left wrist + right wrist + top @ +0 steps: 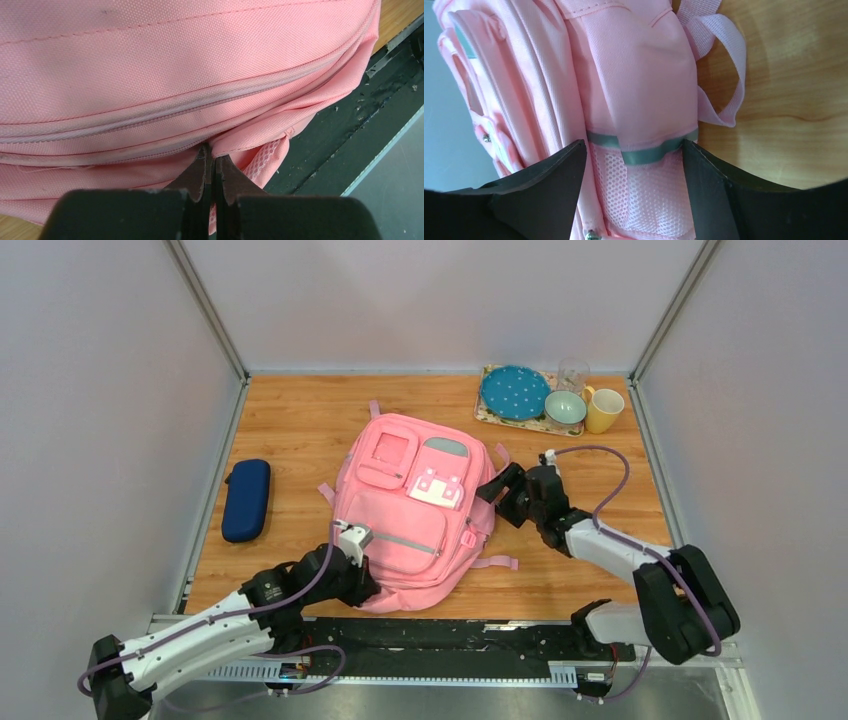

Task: Pack the student bag
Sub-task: Move the student bag to the center of the board.

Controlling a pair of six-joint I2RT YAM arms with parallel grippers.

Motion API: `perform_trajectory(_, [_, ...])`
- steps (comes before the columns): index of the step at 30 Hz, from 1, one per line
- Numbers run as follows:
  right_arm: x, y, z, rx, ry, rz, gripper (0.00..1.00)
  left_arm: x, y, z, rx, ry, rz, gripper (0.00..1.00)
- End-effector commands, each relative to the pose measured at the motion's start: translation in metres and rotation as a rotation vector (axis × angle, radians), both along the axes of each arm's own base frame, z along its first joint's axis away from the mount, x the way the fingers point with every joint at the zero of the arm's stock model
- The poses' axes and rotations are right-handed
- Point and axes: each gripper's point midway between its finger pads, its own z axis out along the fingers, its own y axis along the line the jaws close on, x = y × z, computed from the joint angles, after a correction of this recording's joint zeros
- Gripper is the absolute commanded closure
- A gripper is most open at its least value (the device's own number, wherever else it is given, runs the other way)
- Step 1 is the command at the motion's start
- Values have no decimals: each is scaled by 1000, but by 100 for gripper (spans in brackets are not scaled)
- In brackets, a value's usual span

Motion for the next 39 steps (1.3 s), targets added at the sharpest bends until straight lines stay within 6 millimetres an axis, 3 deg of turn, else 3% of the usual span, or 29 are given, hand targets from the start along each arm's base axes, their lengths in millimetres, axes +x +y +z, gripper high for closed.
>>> perform_trajectory(1, [14,8,-5,-50,37,51,29,-10,-2,10,-5,70,-7,100])
perform_trajectory(2, [13,10,-16,-56,71,57,33,-10,-1,12,-5,69,-4,100])
perform_trajectory(3, [13,12,-20,-51,86,65,45,-9,-1,14,-7,64,0,100])
perform_trajectory(5, [13,13,-27,-45,104,68,76,-6,0,17,-4,48,13,100])
perform_trajectory(6, [11,12,-30,-42,115,68,98,-4,1,19,-1,40,16,100])
perform_trajectory(7, [10,11,-29,-39,120,61,100,-3,1,21,7,29,14,100])
perform_trajectory(10, [10,-3,-10,-48,71,13,100,6,6,26,49,-10,31,100])
perform_trajectory(12, [4,-23,-8,-110,85,-62,100,11,9,26,85,-23,41,100])
perform_trajectory(13, [-1,-27,12,-98,42,-72,100,17,13,29,110,-51,64,100])
perform_trajectory(14, [-9,-40,7,-142,68,-110,100,21,16,28,131,-63,76,100])
perform_trajectory(16, [-20,-53,22,-130,26,-158,100,31,20,30,163,-112,100,100])
perform_trajectory(17, [-37,-60,5,-141,71,-170,100,35,22,29,186,-118,106,100])
perform_trajectory(19, [-53,-67,4,-98,73,-206,100,41,22,28,221,-123,108,100])
perform_trajectory(20, [-67,-72,-18,-103,117,-215,100,43,21,28,228,-120,108,100])
perform_trajectory(24, [-87,-58,-26,-5,117,-140,100,43,12,24,226,-72,101,100])
perform_trajectory(26, [-95,-59,-28,-25,140,-109,96,37,9,20,208,-21,113,87])
perform_trajectory(27, [-94,-57,-18,-25,122,-97,94,33,10,16,206,2,116,73])
perform_trajectory(28, [-100,-61,-21,-63,141,-80,91,29,7,18,170,26,132,63])
perform_trajectory(30, [-100,-60,-10,-77,129,-59,75,25,8,15,144,51,152,42])
perform_trajectory(31, [-104,-62,-11,-94,149,-52,68,25,7,19,108,55,178,38])
perform_trajectory(32, [-106,-62,-10,-104,150,-35,56,25,8,19,98,56,192,25])
perform_trajectory(35, [-115,-58,-7,-114,184,15,44,28,14,29,83,42,239,23])
perform_trajectory(39, [-130,-73,-9,-211,252,26,36,31,25,47,126,25,272,22])
